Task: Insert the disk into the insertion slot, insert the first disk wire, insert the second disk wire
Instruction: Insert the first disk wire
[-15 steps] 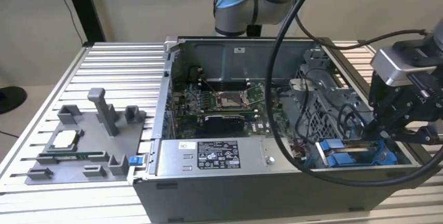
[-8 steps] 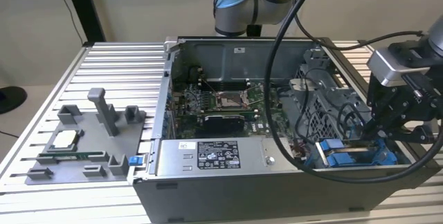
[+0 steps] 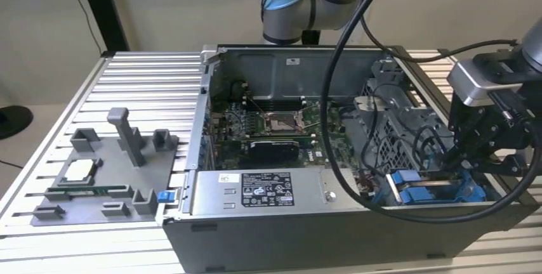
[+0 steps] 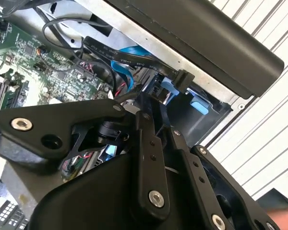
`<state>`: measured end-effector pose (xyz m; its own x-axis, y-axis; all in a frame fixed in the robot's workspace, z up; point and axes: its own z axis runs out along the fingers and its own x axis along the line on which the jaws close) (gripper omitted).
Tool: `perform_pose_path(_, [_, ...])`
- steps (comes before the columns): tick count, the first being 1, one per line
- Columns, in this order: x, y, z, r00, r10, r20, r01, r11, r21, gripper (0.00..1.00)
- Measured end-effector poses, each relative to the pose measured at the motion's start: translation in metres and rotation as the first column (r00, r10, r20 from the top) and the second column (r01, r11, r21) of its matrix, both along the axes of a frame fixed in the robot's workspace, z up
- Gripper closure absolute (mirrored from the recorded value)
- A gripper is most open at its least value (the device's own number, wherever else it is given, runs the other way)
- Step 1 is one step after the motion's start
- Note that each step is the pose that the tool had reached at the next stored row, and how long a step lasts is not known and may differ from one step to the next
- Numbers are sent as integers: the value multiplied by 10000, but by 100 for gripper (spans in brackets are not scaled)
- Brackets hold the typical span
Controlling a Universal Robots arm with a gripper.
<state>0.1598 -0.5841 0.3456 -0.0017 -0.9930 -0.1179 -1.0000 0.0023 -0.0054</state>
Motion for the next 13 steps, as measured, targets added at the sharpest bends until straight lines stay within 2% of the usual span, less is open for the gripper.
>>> perform_pose_path(13, [0,1,-45,10000,-75,1,75,10000,-1,100])
